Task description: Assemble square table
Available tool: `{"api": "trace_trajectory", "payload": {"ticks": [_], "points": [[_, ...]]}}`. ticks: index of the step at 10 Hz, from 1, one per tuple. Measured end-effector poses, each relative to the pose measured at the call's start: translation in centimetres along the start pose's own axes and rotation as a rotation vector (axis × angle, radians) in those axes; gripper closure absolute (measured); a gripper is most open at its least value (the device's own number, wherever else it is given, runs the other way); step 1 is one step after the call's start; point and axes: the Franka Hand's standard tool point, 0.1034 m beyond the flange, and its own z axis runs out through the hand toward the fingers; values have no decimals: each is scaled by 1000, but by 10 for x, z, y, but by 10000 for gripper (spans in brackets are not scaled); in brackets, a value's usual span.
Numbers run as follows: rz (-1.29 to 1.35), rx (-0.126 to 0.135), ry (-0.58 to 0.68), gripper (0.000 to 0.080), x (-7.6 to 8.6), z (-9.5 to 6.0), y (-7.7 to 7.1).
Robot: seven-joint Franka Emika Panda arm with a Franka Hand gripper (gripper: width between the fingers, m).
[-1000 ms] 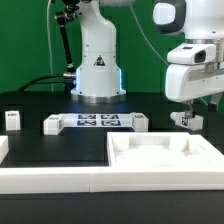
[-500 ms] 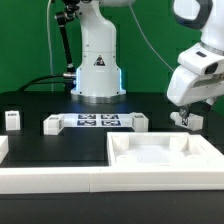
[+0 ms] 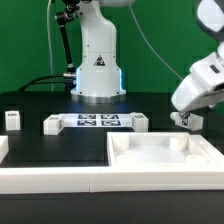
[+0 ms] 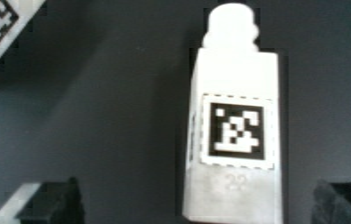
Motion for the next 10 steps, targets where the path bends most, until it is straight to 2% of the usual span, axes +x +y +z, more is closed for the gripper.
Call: {"api": "trace_trajectory", "payload": {"ticks": [2,3,5,6,10], "points": [[-4,11,-114,151,0,6,-1],[-7,16,-194,151,-4,8,-1],[-14,32,-349,151,-3,14,-2],[-15,37,-377,151,-1,15,-2],[-19,39,-351,151,6,23,-2]]}}
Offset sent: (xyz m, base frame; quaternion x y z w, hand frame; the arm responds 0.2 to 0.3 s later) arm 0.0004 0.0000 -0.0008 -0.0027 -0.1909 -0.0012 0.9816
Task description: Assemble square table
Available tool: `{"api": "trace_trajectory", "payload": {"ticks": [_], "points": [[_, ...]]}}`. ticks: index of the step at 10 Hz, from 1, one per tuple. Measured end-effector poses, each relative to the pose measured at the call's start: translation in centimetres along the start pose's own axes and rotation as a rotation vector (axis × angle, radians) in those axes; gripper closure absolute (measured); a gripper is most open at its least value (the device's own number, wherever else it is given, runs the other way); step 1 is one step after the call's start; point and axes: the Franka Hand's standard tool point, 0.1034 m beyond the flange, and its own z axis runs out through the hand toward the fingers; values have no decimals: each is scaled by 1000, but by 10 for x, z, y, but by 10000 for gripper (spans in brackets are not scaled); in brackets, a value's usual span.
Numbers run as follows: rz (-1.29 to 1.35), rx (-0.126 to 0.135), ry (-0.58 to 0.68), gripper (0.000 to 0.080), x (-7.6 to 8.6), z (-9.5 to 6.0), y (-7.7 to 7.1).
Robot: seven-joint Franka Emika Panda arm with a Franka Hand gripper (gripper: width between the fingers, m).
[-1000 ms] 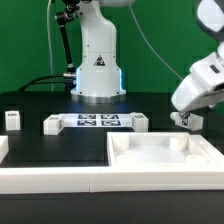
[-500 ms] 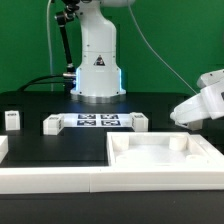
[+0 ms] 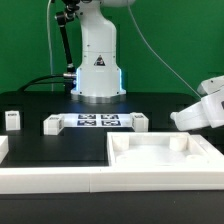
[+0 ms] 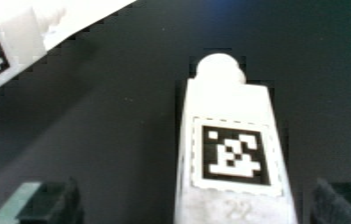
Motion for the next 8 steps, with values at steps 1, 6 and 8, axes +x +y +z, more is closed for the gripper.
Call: {"api": "trace_trajectory", "payload": {"ticks": [1,6,8], "points": [[-2,-1,0,151,1,1,-1],[-4,-2,-6,414,2,4,-3],[-4,-2,-6,509,2,4,-3]]}}
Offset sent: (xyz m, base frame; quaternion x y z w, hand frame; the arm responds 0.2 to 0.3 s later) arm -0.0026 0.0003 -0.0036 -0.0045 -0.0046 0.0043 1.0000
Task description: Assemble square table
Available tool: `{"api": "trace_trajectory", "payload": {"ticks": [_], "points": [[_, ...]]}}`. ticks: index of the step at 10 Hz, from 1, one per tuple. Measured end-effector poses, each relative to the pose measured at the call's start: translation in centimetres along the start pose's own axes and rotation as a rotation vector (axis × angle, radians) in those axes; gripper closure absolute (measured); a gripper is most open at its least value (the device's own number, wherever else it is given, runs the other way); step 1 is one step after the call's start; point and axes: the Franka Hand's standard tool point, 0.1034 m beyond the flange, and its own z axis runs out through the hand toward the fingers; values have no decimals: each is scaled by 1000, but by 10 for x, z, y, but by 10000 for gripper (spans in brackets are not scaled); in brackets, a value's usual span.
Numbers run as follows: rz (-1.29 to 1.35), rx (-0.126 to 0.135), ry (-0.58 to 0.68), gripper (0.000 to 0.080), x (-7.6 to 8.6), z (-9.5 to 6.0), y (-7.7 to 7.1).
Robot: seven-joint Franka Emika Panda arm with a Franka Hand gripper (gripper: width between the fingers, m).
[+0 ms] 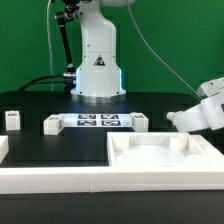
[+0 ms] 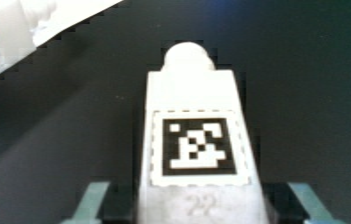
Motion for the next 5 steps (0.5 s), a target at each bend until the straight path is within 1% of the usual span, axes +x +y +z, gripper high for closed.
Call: {"api": "trace_trajectory", "payload": {"ticks": [3,4,5], "points": [[-5,8,4,509,-3,-4,6],[-24,18,-5,509,-14,-10,11],[-31,36,-19,509,-32,-21,22]]}}
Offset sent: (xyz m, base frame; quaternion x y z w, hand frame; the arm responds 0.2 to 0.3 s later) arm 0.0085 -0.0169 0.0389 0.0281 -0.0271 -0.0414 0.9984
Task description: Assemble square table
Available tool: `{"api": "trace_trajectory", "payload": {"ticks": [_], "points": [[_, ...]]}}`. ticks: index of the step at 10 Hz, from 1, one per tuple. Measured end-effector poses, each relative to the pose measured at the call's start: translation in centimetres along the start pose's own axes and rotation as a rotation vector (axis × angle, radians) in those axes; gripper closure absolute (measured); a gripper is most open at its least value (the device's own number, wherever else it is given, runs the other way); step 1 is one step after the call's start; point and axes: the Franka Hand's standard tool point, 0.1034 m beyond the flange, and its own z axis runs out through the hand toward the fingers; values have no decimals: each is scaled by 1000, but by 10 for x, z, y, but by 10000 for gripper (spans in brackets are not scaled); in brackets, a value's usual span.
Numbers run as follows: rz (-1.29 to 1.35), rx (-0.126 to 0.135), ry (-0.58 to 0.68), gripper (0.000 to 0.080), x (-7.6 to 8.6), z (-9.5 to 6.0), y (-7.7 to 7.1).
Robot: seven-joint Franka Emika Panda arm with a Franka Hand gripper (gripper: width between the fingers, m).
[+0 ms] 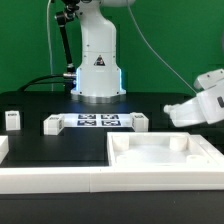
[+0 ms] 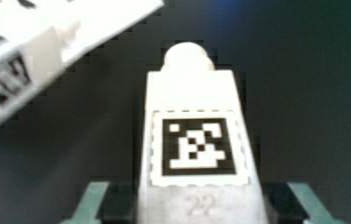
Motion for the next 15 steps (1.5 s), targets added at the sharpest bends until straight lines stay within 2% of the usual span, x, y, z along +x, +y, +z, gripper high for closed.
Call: {"api": "trace_trajectory", "payload": {"ticks": [3,4,6,7,8,9,10,11,13,15], "points": [[-60,38,8,509,-43,-22,26],[-62,43,22,509,-51,-25,31],[-67,43,16,509,-47,-22,29],[-56,31,136,509,-37,-31,35],[-61,24,208,509,-43,-33,40],[-129,24,240,509,-59,-46,58],[-115,28,293,509,-68,-58,75],[-105,17,355,509,-71,-65,82],[-89,-4,469,509,-75,-68,90],[-71,-8,595,509,-72,-73,95]]}}
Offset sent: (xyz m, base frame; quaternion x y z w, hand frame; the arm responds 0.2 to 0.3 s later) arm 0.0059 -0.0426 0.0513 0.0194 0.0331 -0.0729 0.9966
